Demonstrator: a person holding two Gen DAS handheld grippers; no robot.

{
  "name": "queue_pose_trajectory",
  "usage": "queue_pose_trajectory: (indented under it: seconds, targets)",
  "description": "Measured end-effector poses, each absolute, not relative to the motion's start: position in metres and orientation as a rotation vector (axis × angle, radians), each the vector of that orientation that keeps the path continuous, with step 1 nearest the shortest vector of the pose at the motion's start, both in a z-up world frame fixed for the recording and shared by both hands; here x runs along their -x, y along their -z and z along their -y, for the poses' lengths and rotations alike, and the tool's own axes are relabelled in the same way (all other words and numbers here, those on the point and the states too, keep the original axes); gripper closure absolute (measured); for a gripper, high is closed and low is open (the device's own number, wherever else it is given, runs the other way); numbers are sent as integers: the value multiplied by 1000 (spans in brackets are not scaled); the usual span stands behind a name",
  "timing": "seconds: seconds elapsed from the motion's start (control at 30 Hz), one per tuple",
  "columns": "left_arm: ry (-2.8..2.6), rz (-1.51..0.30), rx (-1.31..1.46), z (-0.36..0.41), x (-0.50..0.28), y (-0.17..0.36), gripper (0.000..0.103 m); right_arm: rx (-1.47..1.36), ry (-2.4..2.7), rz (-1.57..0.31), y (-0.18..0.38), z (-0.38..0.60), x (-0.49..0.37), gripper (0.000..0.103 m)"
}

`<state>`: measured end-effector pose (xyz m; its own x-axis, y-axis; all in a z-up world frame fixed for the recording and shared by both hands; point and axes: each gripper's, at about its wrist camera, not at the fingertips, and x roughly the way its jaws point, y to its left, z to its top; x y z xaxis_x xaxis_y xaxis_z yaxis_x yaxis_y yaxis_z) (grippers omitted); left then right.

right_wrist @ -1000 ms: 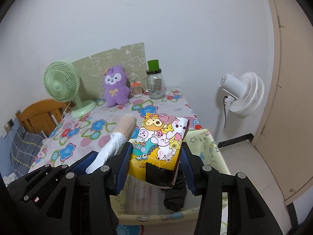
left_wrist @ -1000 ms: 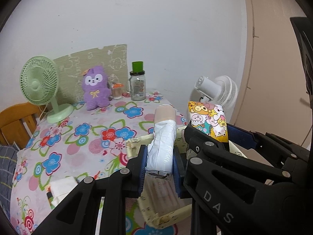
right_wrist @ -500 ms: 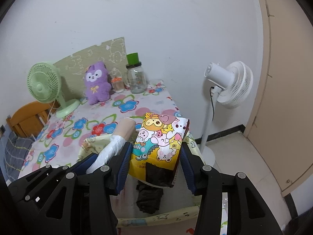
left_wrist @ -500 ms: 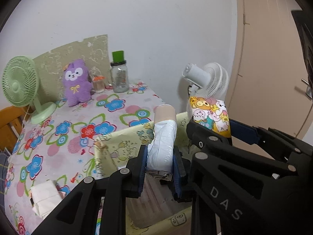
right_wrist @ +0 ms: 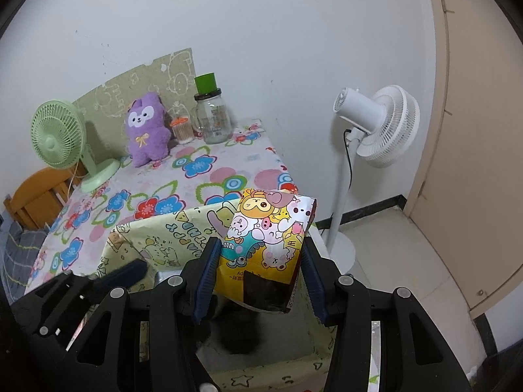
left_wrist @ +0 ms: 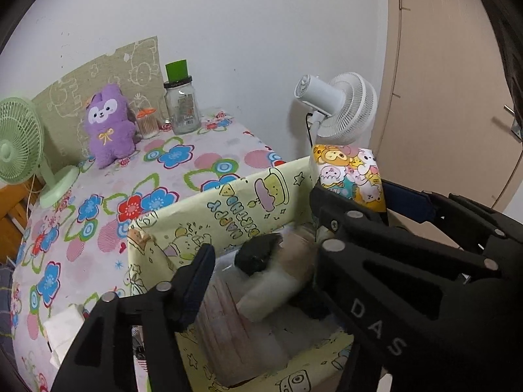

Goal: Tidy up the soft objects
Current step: 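Lower both items into the box and open both tools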

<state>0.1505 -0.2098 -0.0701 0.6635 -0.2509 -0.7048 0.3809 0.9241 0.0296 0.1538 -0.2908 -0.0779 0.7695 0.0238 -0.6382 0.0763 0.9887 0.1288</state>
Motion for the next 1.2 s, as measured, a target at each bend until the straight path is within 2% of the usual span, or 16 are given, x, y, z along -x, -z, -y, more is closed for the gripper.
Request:
queue_pose_trajectory:
  seconds: [0.1, 0.27, 0.37, 0.43, 0.5, 0.57, 0.77, 0.9, 1.2]
  targets:
    - [351, -763, -196, 210, -153, 68, 27, -158, 13, -698, 78, 290, -158, 51]
    - [341, -774, -208, 207, -157, 69, 19, -166, -9, -710, 81, 287, -163, 49]
    - [326, -774, -220, 205, -157, 69, 17, -168, -17, -725, 83, 285, -166, 48]
    - [323, -772, -223, 204, -157, 70, 16, -167, -20, -728, 84, 283, -166, 41]
    - [316, -767, -227, 202, -157, 69, 16, -165, -13, -716, 83, 282, -164, 29]
    - [319, -765, -221, 200, -156, 68, 15, -159, -8, -705, 81, 280, -161, 26]
    - [324, -748, -217, 193, -150, 62, 12, -154, 10, -706, 74, 274, -154, 23]
    - [313, -730, -217, 184, -144, 55, 8, -154, 9, -692, 68, 268, -146, 17]
    - [275, -681, -209, 157, -126, 37, 0, -122, 7, -638, 47, 242, -126, 14]
